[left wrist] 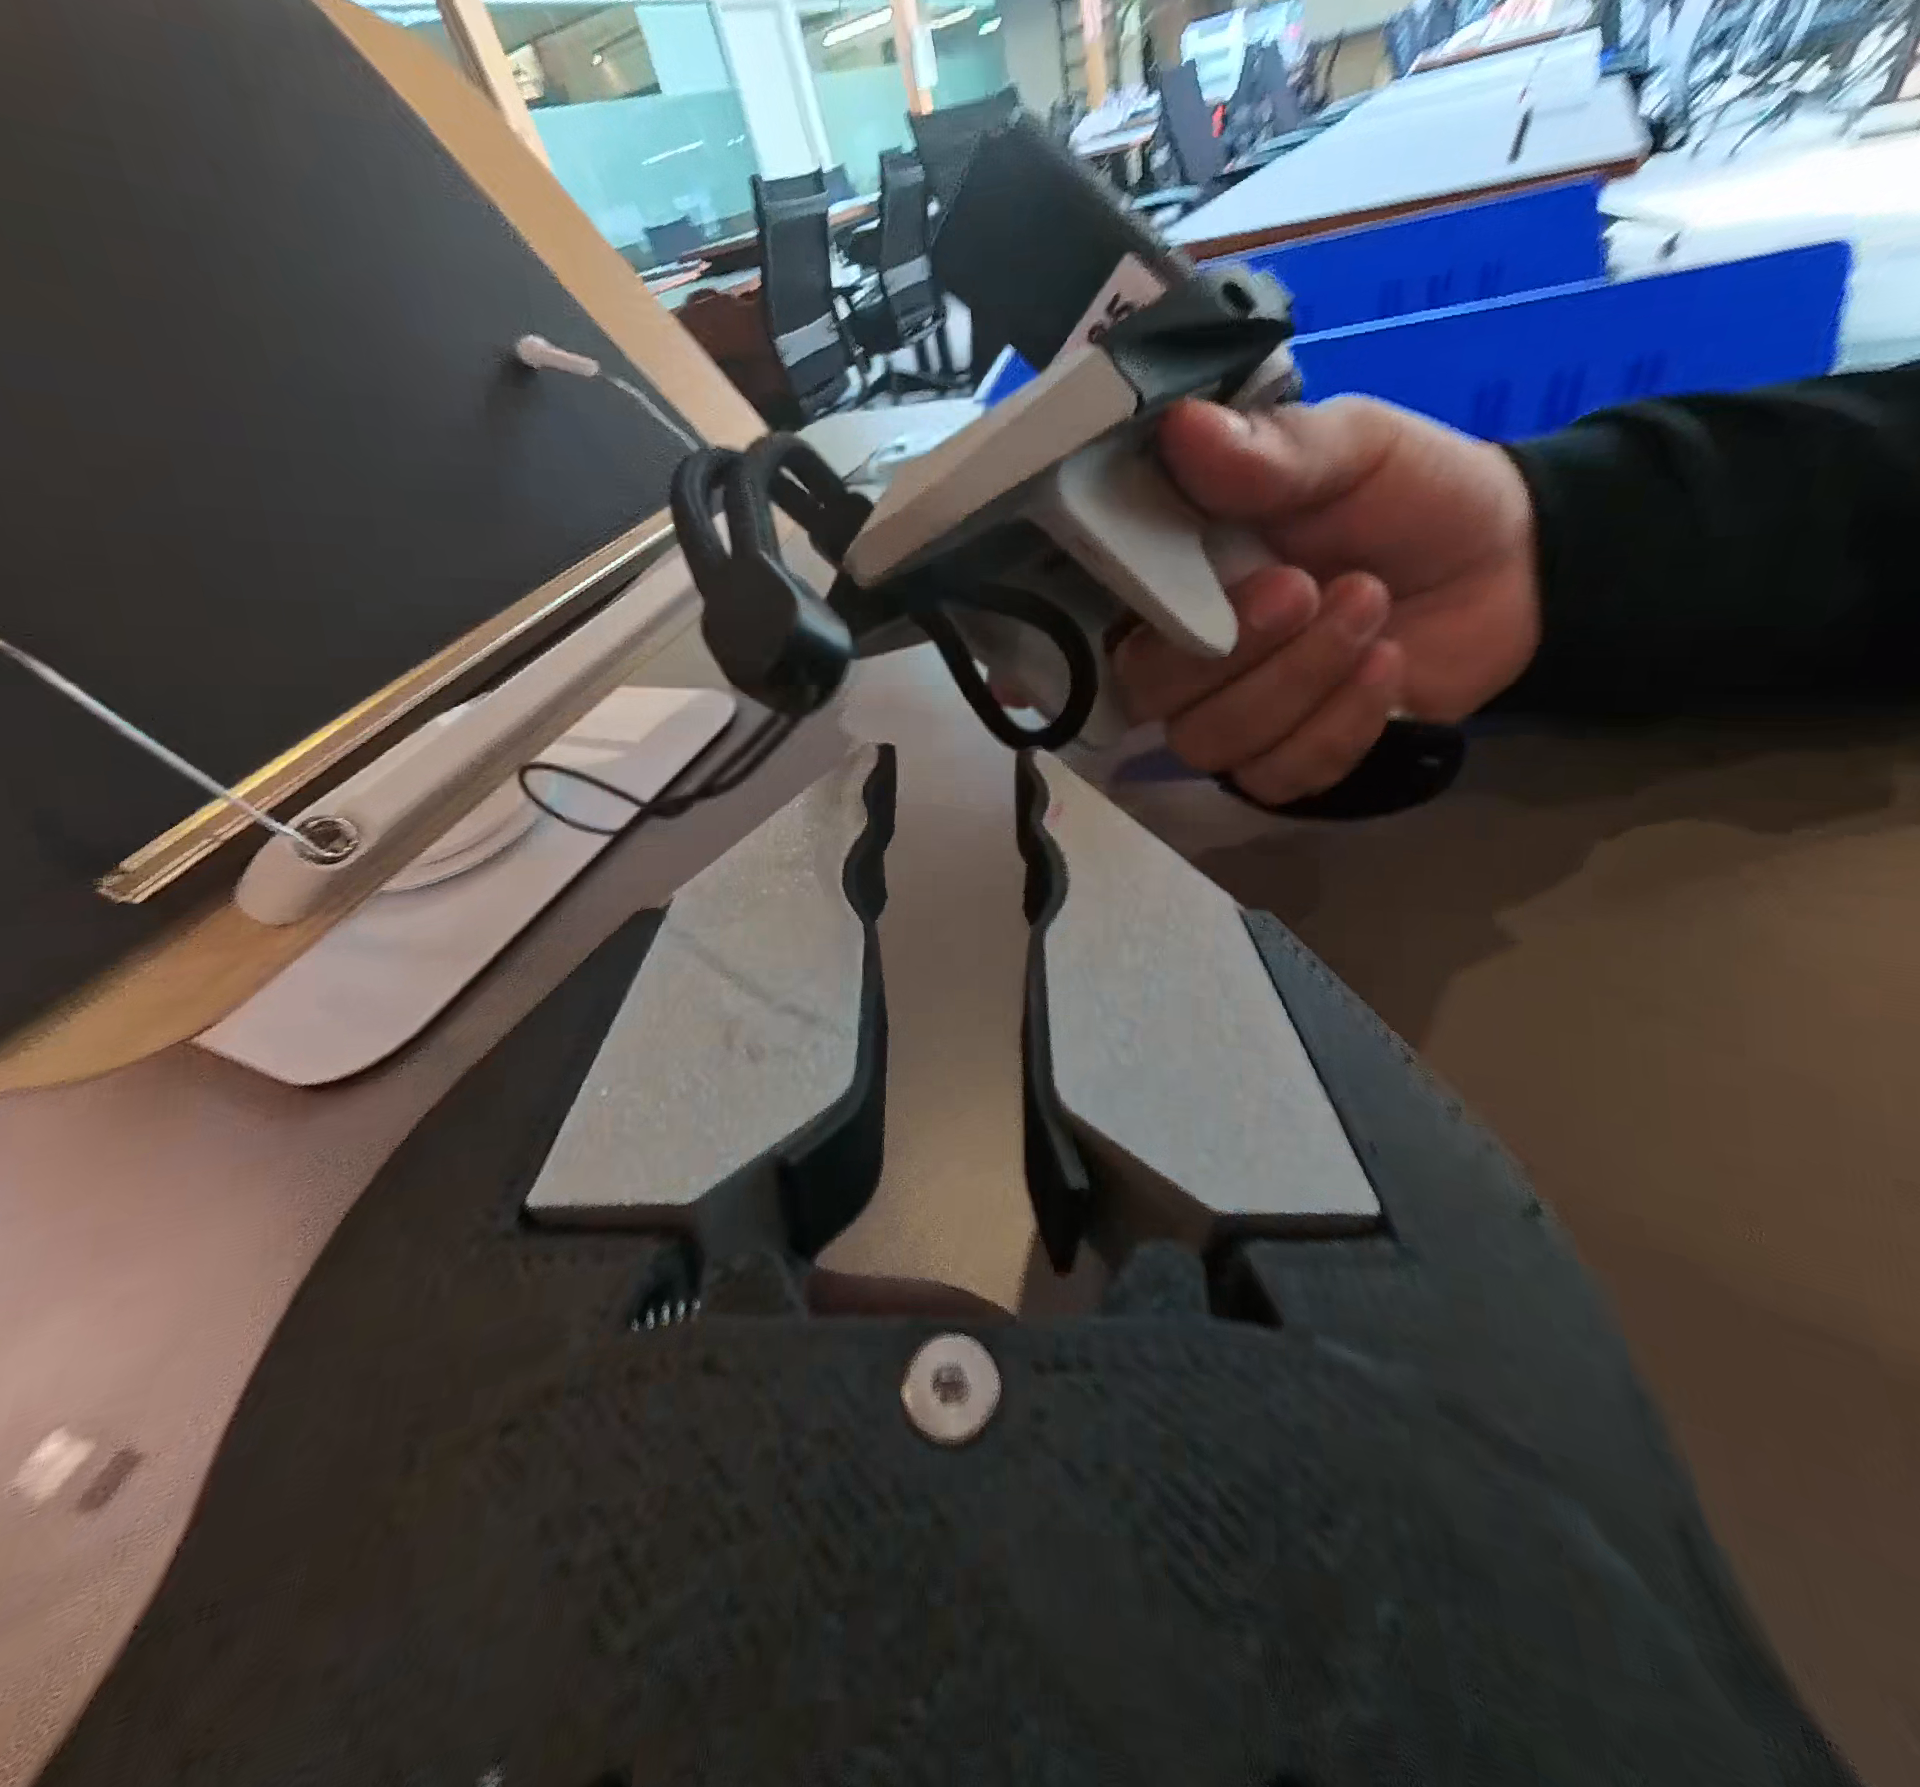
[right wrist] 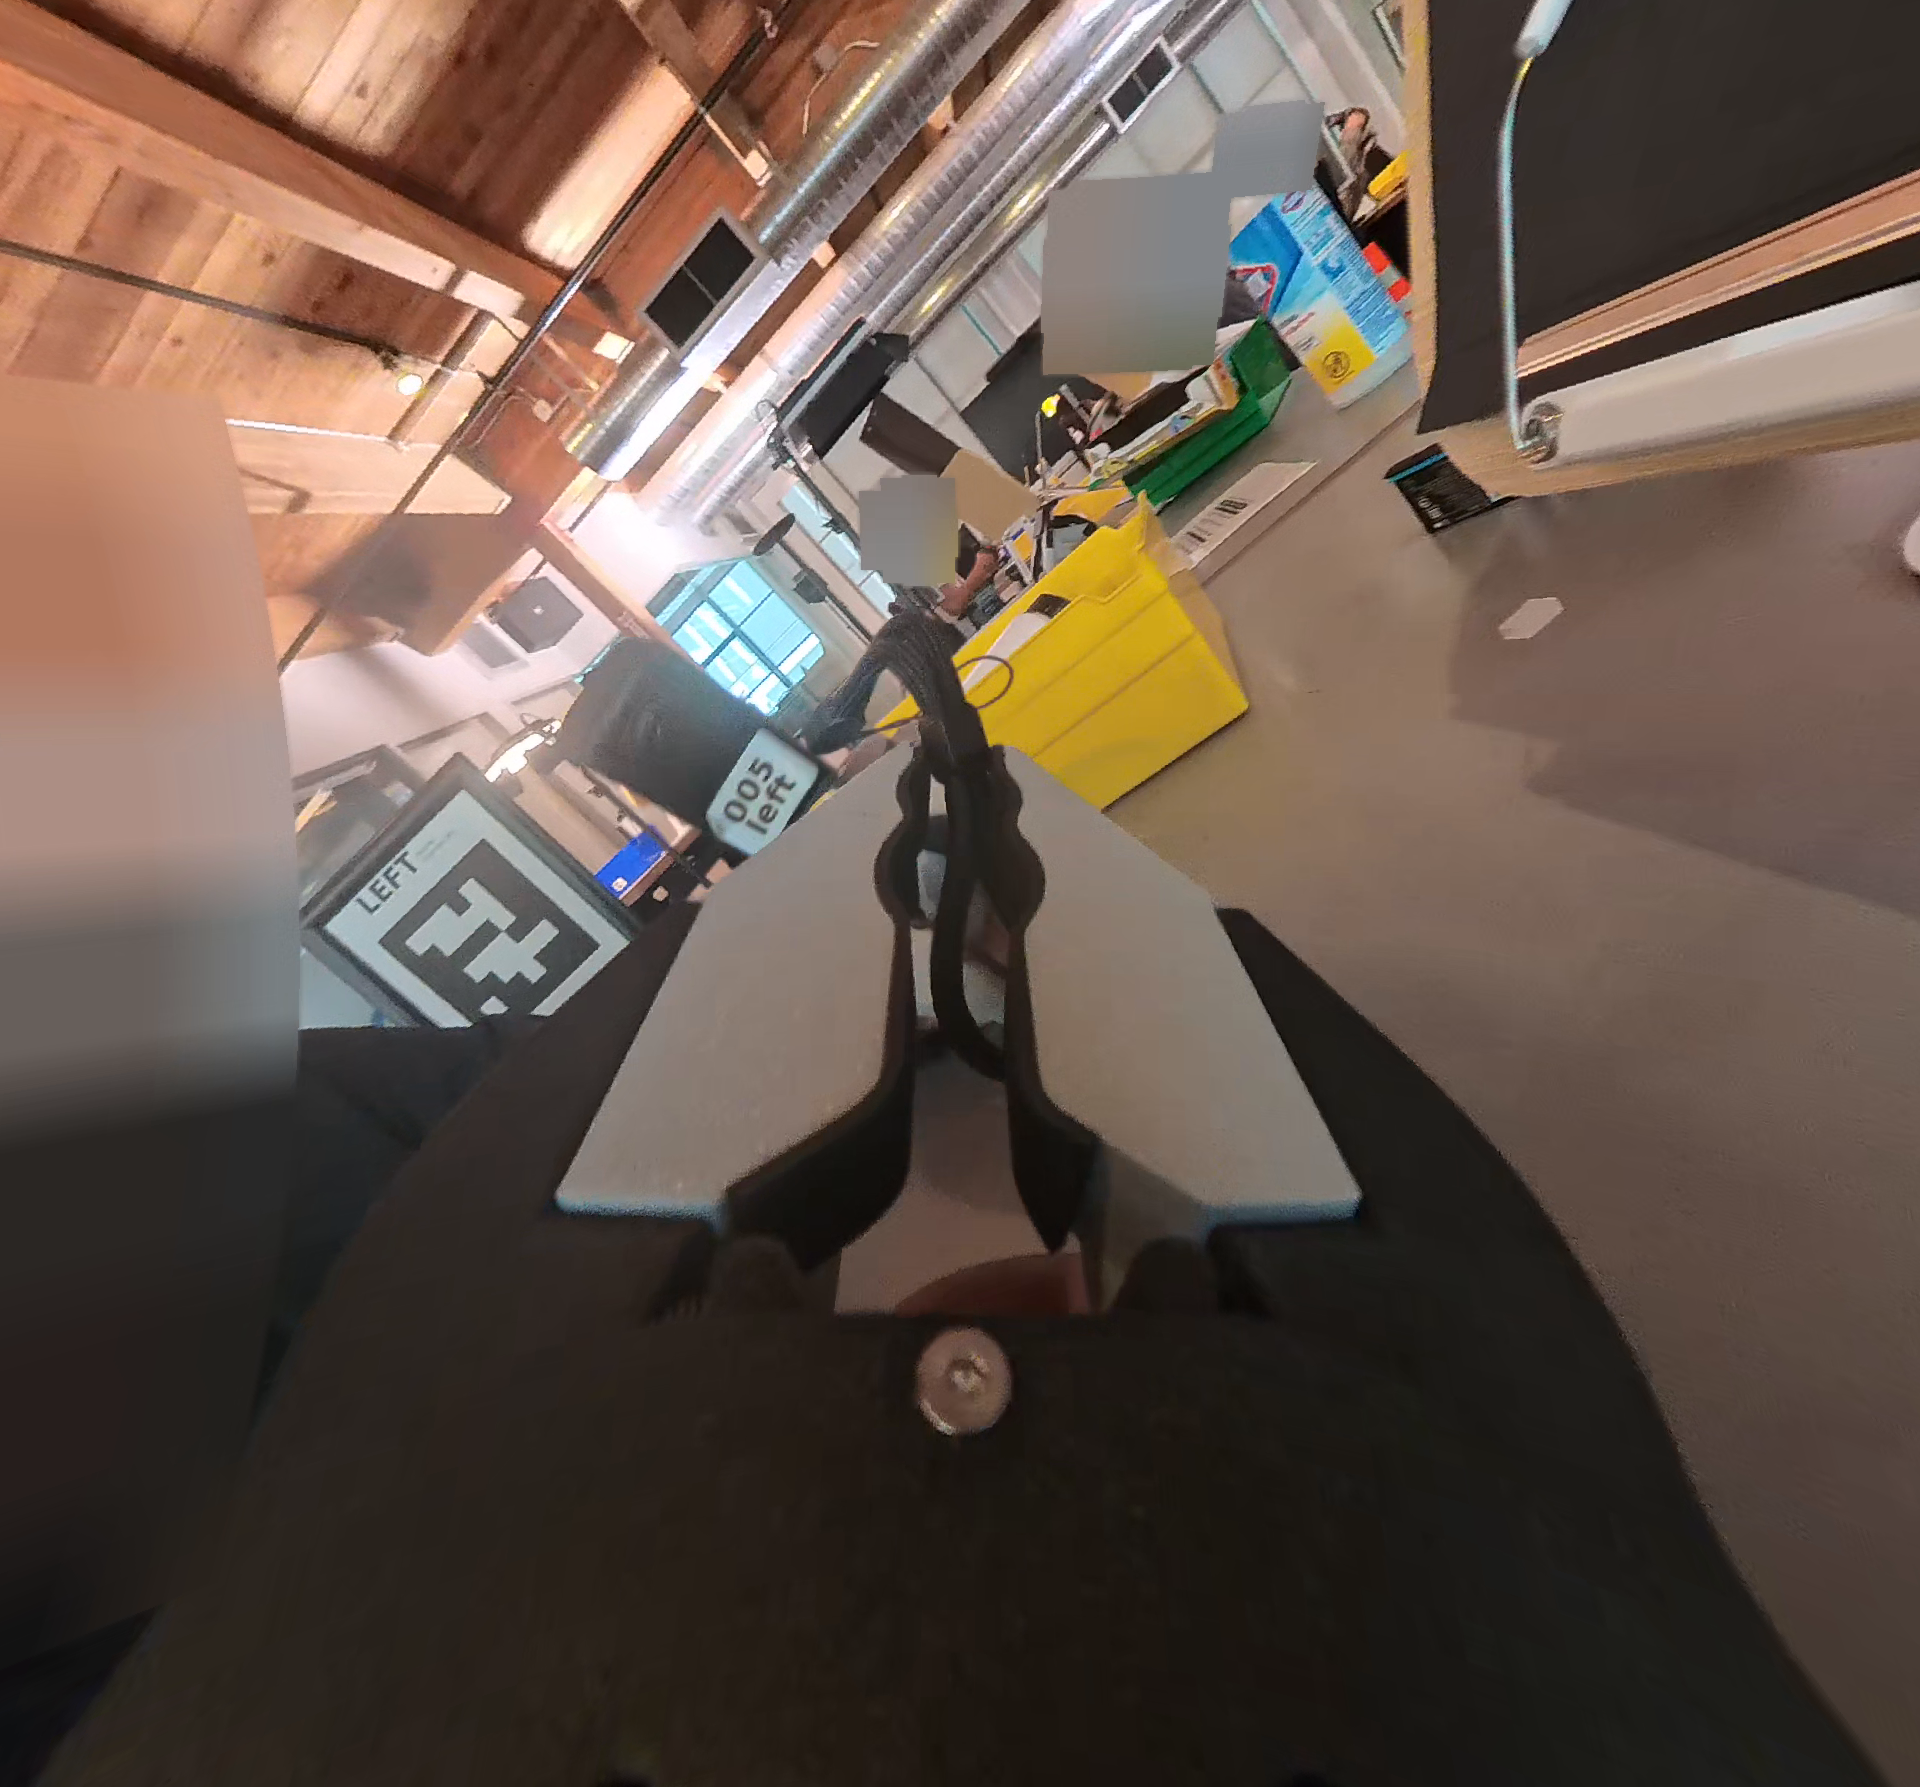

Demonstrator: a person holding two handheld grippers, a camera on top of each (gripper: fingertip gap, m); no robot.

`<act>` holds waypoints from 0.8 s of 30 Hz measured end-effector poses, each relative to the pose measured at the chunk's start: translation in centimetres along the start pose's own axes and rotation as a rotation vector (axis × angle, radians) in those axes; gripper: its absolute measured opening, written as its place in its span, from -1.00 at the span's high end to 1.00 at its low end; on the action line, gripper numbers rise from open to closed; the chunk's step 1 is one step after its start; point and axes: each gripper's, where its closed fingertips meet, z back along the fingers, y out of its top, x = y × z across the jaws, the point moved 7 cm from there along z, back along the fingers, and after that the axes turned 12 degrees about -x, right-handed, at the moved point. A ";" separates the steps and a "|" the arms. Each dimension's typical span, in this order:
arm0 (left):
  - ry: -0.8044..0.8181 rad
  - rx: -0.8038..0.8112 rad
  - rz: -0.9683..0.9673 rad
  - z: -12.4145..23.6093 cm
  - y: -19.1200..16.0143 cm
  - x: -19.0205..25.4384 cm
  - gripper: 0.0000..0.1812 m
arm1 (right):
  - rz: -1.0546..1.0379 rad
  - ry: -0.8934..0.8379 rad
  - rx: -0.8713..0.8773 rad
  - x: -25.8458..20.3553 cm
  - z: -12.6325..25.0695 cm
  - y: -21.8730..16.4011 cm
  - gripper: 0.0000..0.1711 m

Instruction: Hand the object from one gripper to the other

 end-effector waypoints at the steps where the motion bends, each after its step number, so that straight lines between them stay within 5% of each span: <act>1: -0.028 0.020 0.014 0.1 0.1 0.1 0.76 | 0.001 0.007 -0.006 -0.1 -0.1 -0.1 0.92; 5: -0.098 0.034 0.039 0.2 0.4 0.5 0.74 | 0.008 0.027 -0.023 -0.2 -0.6 -0.4 0.92; 8: -0.065 0.005 0.063 -0.1 0.3 0.2 0.98 | 0.019 0.054 -0.045 -0.5 -1.0 -0.8 0.91; 11: -0.071 -0.028 0.083 -0.2 0.1 -0.4 0.98 | 0.046 0.026 -0.057 -0.5 -0.9 -0.8 0.91; 17: 0.234 -0.184 -0.036 0.4 -1.4 -3.7 1.00 | 0.209 -0.235 -0.018 0.6 1.1 0.4 0.92; 24: 0.481 -0.255 -0.287 1.2 -1.8 -5.1 0.99 | 0.350 -0.432 -0.133 1.5 1.6 0.2 0.68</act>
